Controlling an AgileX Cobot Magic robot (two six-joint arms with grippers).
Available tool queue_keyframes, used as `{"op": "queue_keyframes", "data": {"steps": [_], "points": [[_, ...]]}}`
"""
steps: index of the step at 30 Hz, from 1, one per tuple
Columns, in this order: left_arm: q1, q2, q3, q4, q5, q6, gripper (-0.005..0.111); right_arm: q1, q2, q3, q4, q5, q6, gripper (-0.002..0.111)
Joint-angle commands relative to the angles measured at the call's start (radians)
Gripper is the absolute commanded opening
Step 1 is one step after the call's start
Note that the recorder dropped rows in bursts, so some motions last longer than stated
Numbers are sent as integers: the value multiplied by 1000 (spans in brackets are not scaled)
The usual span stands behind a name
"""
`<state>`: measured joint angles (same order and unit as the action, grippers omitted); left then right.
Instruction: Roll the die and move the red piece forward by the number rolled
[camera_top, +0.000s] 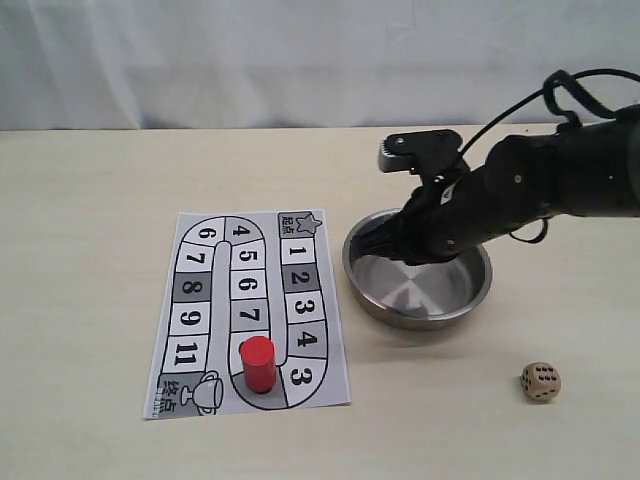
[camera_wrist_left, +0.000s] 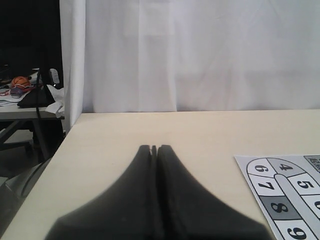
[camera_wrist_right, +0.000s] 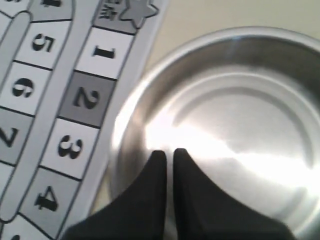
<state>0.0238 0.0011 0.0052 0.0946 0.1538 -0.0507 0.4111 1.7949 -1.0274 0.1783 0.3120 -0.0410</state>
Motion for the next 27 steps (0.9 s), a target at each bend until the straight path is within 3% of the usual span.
{"op": "queue_keyframes", "data": {"steps": [1,13,27], "points": [[0,-1,-5,-2,-10,-2,0,-112,-8,-6,-36,49,-8,4],[0,-1,-5,-2,-10,-2,0,-316,-8,-41,-36,145,-33,4],[0,-1,-5,-2,-12,-2,0,-330,-8,-100,-168,258,31,4]]}}
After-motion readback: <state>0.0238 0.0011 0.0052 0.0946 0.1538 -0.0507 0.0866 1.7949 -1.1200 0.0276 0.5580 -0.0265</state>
